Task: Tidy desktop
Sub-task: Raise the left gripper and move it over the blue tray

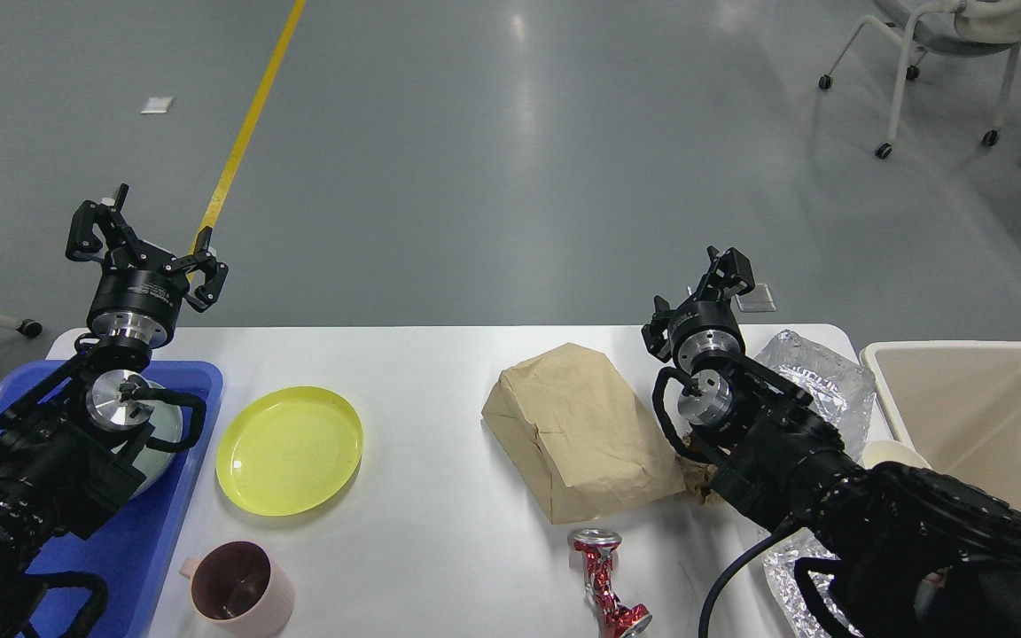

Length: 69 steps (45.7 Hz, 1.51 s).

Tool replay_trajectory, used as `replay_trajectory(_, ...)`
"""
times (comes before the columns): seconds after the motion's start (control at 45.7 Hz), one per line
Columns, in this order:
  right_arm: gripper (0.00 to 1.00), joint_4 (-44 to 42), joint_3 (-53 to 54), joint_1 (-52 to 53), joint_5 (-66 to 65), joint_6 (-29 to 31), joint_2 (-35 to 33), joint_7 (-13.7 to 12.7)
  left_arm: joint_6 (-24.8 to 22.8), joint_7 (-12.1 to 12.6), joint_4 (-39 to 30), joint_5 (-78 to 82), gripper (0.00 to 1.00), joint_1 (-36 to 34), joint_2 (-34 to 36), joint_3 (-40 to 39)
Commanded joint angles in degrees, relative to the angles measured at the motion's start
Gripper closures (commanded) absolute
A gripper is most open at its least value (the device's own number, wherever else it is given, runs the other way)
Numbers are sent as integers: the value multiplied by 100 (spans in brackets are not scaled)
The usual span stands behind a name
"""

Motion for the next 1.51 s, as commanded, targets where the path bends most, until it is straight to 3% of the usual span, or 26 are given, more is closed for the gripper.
replay_trajectory(0.0, 0, 0, 0, 0, 0, 0, 0, 0, 2, 2, 2, 1, 0, -6, -140, 1)
replay_trajectory(0.919, 0, 0, 0, 0, 0, 0, 0, 0, 90, 108, 2, 36, 0, -146, -202, 114)
replay_trajectory(1.291, 0, 0, 0, 0, 0, 0, 0, 0, 2, 187, -16, 221, 0, -770, 131, 2477)
replay_trajectory(1.488, 0, 0, 0, 0, 0, 0, 0, 0, -455, 187, -253, 221, 0, -1481, 667, 4191)
